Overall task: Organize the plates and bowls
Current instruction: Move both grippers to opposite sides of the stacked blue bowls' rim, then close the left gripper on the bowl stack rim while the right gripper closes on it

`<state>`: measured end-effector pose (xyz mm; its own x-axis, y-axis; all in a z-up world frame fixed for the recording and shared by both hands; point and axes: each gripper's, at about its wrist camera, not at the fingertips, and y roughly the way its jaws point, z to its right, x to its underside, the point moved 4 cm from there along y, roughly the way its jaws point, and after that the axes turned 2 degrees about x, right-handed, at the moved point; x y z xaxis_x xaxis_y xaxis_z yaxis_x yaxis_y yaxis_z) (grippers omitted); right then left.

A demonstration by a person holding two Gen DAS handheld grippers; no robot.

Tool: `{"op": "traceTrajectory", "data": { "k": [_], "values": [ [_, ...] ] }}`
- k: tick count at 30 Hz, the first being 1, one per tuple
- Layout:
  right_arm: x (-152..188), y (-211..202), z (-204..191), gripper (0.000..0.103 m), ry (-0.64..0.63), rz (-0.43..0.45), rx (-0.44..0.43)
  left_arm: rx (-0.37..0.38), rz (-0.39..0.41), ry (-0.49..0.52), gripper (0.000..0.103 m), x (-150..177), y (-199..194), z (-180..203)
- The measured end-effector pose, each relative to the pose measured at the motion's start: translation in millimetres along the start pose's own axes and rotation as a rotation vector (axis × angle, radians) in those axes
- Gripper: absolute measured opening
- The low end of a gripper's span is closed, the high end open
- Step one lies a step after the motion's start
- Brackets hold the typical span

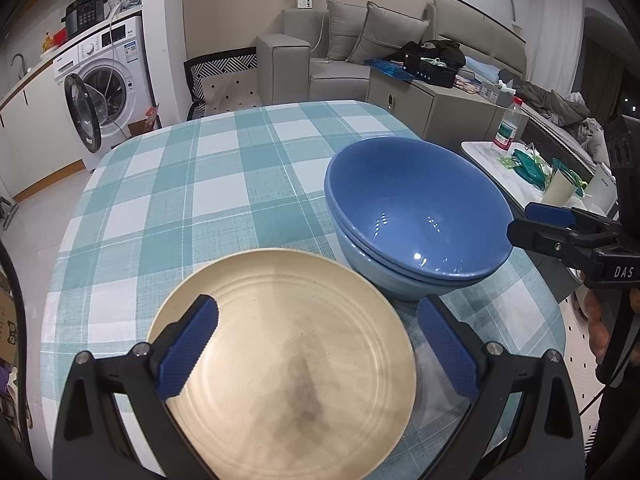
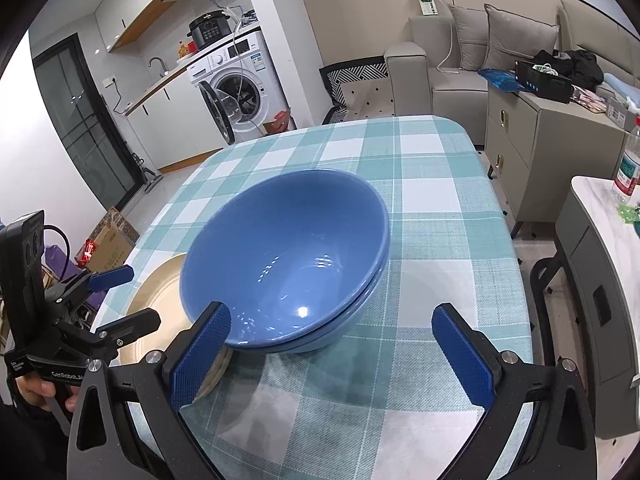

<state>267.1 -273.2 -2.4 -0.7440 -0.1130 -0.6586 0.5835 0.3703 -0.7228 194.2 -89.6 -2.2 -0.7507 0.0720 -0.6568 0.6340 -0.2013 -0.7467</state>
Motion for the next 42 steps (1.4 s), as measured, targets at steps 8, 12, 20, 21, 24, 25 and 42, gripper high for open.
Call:
{"op": "traceTrajectory", "data": {
  "k": [8,12,20,21,24,25,42],
  "values": [
    [-7.2,7.7,6.4,0.102,0.013,-0.019,0.010,0.020,-0.003,-0.019,0.100,-11.7,9.3,-0.1],
    [-10.0,10.2,10.5,0.102,0.026,-0.031,0.014,0.033,-0.009,-0.024,0.100,-16.7,14.7,0.0],
    [-17.6,17.9,18.6,0.102,0.057,-0.050,-0.002,0.052,-0.011,-0.022,0.100,-25.6,21.8,2.4],
    [-18.1,18.5,18.5,0.102,0.058,-0.050,-0.002,0.053,-0.010,-0.020,0.100,-26.5,21.9,3.1],
    [-21.2,21.2,18.7,0.102,0.055,-0.052,-0.001,0.067,-0.009,-0.019,0.100,-28.8,23.1,4.6],
    [-22.6,23.0,18.9,0.102,0.056,-0.053,-0.003,0.071,-0.010,-0.020,0.099,-29.7,24.0,4.9],
    [-20.7,45.4,25.1,0.085,0.083,-0.100,-0.006,0.126,-0.078,-0.056,0.071,-38.6,54.1,6.9]
  ]
}}
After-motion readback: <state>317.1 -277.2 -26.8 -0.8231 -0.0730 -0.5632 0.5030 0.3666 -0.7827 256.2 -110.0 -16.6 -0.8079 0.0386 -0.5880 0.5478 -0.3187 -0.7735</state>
